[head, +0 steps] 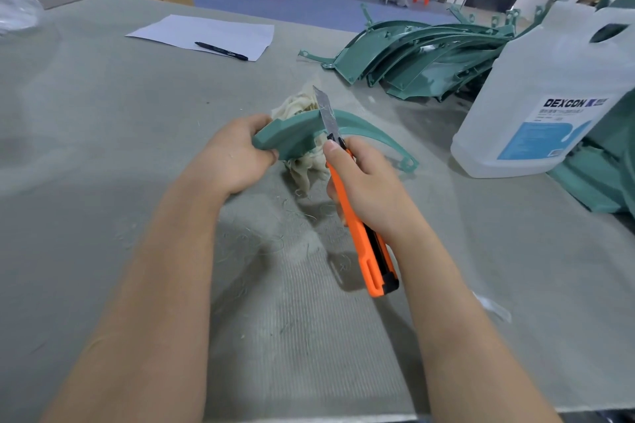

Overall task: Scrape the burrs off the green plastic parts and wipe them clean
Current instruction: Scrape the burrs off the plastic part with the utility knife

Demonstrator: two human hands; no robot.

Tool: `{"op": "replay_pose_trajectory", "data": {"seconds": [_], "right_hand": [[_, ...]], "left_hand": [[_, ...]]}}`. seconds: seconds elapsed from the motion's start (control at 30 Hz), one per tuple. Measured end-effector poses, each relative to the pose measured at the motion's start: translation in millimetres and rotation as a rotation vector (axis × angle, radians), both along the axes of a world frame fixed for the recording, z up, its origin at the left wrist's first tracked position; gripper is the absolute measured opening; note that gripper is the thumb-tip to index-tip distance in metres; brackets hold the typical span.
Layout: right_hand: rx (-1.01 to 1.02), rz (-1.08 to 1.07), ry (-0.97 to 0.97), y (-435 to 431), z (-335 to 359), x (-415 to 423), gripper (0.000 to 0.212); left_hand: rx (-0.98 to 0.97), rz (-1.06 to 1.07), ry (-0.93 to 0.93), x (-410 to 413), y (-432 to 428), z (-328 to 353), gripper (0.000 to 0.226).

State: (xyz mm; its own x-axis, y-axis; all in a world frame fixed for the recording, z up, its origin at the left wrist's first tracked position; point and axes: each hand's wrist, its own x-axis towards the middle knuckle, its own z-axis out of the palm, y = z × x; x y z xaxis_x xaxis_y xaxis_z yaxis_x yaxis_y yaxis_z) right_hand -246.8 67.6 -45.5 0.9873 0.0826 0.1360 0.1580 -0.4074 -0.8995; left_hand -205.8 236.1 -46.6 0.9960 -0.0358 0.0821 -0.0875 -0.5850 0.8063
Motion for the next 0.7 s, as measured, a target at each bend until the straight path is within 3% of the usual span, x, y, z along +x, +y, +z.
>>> {"op": "replay_pose_trajectory", "data": {"seconds": [0.3, 0.53, 0.7], "right_hand": [[0.076, 0.319, -0.035, 21, 1, -18, 0.027], [0.115, 0.275, -0.047, 10, 6, -16, 0.03], [0.062, 0.017, -0.053, 1, 5, -6, 0.037]], "left_hand": [[0.001, 0.001, 0.031, 0, -6, 4, 0.018], [-0.02, -0.007, 0.013, -1, -7, 4, 0.021], [0.013, -0.003, -0.026, 0, -2, -1, 0.03]]}}
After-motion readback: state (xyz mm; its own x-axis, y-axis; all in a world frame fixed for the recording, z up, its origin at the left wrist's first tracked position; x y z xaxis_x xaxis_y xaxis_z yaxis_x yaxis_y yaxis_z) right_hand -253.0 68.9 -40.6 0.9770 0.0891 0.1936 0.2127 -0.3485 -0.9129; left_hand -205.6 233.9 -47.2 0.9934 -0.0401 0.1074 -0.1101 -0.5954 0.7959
